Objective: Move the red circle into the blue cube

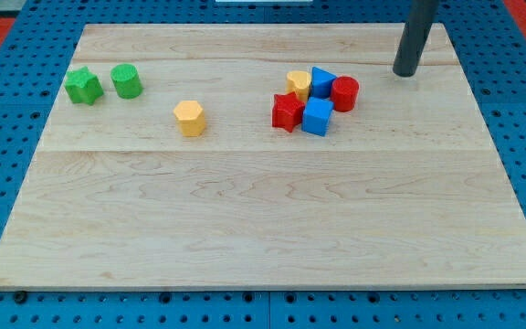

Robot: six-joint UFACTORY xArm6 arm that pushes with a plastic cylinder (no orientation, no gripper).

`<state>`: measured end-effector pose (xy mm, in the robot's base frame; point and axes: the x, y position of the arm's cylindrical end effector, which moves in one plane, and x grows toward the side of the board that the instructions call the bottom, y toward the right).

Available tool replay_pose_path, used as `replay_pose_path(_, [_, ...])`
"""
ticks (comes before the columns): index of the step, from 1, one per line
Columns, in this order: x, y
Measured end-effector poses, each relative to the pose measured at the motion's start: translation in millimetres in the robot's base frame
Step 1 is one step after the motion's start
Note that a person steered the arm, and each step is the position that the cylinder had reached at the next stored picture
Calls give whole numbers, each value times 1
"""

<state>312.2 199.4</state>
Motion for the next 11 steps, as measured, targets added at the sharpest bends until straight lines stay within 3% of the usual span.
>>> replay_pose_path(3, [51,-8])
replay_pose_path(4, [52,-29])
replay_pose_path(6, [12,-27])
replay_pose_path(8, [17,-70])
replay_pose_path(11, [26,-91])
